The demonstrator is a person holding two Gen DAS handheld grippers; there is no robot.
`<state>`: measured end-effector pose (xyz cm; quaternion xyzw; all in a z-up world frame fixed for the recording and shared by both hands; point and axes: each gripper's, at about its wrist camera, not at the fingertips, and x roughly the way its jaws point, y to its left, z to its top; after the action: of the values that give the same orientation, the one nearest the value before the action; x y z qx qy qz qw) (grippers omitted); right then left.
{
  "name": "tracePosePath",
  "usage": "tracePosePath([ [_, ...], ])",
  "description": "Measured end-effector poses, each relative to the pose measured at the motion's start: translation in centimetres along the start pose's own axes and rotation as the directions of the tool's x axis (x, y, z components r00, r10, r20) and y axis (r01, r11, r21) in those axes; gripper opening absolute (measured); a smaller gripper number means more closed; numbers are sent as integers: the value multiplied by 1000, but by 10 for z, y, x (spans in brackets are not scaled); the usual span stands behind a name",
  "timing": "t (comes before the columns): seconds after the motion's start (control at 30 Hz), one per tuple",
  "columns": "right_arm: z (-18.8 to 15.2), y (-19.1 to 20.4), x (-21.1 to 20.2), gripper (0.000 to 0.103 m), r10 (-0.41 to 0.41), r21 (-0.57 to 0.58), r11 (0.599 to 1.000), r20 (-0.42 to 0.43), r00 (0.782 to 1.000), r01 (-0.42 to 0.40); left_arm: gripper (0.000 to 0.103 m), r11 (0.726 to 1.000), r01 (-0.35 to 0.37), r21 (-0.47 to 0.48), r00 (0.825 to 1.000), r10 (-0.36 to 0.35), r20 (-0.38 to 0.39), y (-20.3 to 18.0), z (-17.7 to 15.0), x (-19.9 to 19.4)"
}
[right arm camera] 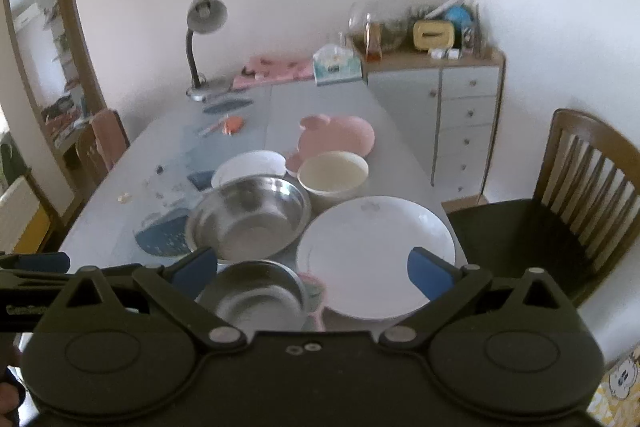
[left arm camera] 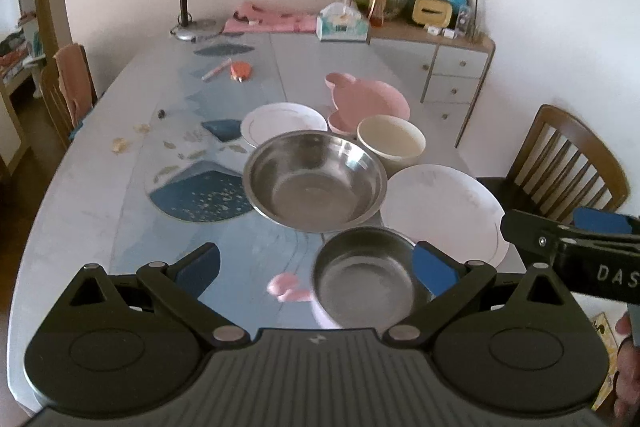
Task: Organize plates and bowls
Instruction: 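Move both grippers toward the rim of the large white plate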
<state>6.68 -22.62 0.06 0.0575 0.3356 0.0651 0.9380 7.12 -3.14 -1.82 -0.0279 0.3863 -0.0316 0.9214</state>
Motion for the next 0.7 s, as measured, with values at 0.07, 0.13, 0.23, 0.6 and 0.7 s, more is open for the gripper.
tracePosePath([
  [0.07,10,-15,15,101,11,-27,1000,-31,999,-12,103,1000,-3,-6,1000,3,-24,-11,6,13],
  [0.13,19,-31,30,100,19,-49,999,-58,998,-22,103,1000,-1,-17,999,0,-52,-21,11,26],
  [0.23,35,-59,56,98,19,-101,994,-105,994,-30,103,999,6,-33,995,-9,-102,-36,19,47],
  [0.6,75,-123,136,90,86,-229,962,-276,957,-152,102,982,71,-176,937,-126,-325,-93,33,107],
  [0.7,83,-128,151,89,109,-261,945,-316,942,-197,102,972,74,-222,920,-153,-362,-106,39,118],
])
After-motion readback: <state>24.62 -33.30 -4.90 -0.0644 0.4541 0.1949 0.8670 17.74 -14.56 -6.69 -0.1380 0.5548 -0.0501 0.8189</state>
